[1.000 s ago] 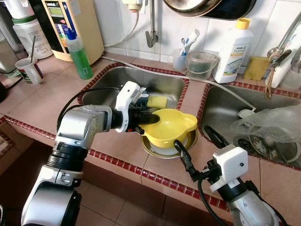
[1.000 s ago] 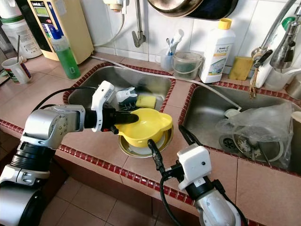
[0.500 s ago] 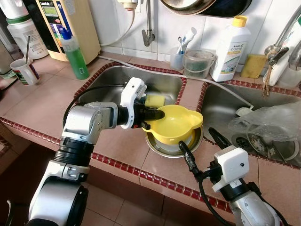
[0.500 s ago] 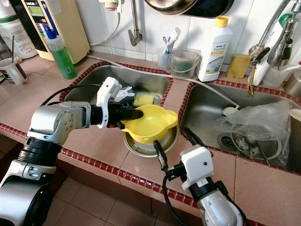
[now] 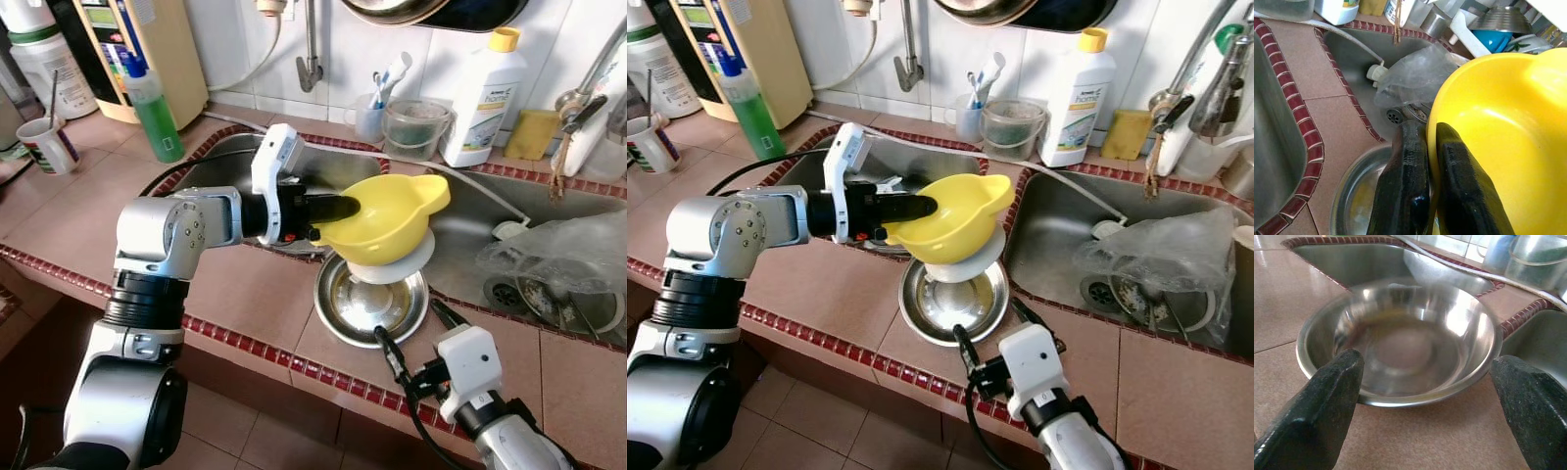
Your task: Kitchen organization
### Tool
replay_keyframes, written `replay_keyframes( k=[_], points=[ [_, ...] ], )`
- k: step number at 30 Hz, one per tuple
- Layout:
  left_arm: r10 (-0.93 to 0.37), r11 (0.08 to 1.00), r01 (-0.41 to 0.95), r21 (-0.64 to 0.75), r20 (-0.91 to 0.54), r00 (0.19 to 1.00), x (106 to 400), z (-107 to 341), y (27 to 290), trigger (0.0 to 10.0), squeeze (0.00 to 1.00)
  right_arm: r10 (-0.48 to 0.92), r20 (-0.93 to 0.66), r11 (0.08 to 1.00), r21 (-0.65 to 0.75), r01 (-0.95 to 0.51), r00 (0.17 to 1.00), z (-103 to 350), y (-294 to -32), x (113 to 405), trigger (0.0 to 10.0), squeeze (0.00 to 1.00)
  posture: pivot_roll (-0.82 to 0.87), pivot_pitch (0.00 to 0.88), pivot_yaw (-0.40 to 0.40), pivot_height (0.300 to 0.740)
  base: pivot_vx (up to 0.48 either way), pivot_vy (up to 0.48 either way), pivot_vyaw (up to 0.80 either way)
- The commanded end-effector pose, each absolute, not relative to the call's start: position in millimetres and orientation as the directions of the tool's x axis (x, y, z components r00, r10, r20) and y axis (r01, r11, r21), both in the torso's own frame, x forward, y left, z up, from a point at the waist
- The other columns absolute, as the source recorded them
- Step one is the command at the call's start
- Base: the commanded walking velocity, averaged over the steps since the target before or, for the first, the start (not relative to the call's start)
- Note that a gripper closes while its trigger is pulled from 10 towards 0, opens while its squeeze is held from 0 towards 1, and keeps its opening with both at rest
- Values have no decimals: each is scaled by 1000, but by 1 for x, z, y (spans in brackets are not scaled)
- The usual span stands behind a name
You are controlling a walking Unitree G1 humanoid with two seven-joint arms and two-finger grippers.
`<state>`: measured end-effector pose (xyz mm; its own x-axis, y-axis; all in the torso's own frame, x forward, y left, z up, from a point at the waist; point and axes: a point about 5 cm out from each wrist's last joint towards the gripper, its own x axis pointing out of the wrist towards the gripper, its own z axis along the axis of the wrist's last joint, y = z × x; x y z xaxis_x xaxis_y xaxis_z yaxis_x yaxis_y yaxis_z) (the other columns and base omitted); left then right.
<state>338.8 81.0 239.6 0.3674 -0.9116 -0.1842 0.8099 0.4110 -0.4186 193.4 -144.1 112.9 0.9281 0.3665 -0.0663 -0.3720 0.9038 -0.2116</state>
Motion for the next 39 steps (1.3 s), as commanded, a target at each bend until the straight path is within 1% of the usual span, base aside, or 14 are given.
replay_keyframes(
  k=[1,4,13,15,17,19,21,23,26,29,32,34,37,39],
  points=[
    [-912,411,817,-405,-177,371,337,246,83,10000,0,368,-54,904,-212,-371,928,116,-143,193,10000,0,-71,79,81,740,0,0,0],
    [-915,402,825,-398,-177,361,335,246,82,10000,0,365,-51,906,-209,-367,930,117,-143,193,10000,0,-72,80,82,740,0,0,0],
    [-909,416,828,-376,-196,368,334,239,83,10000,0,361,-25,912,-197,-359,932,121,-144,195,10000,0,-73,81,82,740,0,0,0],
    [-908,419,831,-367,-198,370,334,239,83,10000,0,353,4,921,-177,-346,936,126,-144,197,10000,0,-73,81,82,740,0,0,0],
    [-900,434,840,-326,-197,389,334,237,84,10000,0,337,64,936,-132,-327,939,137,-144,200,10000,0,-71,79,81,740,0,0,0],
    [-893,448,848,-284,-195,407,335,237,85,10000,0,334,89,938,-131,-321,938,141,-143,202,10000,0,-71,78,81,740,0,0,0],
    [-889,455,846,-277,-194,414,335,236,85,10000,0,333,97,939,-126,-321,938,143,-143,203,10000,0,-71,78,81,740,0,0,0],
    [-850,520,826,-216,-228,475,339,226,87,10000,0,310,142,950,-90,-300,940,153,-142,209,10000,0,-70,76,79,740,0,0,0],
    [-824,561,804,-195,-227,519,343,222,89,10000,0,298,165,954,-78,-289,940,158,-141,213,10000,0,-69,72,76,740,0,0,0],
    [-781,612,783,-111,-242,576,347,215,91,10000,0,282,186,959,-69,-274,941,163,-141,218,10000,0,-67,64,70,740,0,0,0],
    [-724,676,734,-63,-246,645,353,206,94,10000,0,269,204,963,-67,-261,941,167,-140,224,10000,0,-63,53,65,740,0,0,0],
    [-708,691,722,-49,-246,661,354,204,94,10000,0,265,209,964,-67,-257,941,168,-140,226,10000,0,-63,53,65,740,0,0,0],
    [-630,761,648,-6,-246,737,360,194,97,10000,0,244,228,970,-60,-236,943,171,-141,234,10000,0,-58,34,54,740,0,0,0],
    [-597,786,618,17,-244,765,362,187,98,10000,0,227,236,974,-55,-220,945,174,-142,240,10000,0,-56,28,52,740,0,0,0]
  ],
)
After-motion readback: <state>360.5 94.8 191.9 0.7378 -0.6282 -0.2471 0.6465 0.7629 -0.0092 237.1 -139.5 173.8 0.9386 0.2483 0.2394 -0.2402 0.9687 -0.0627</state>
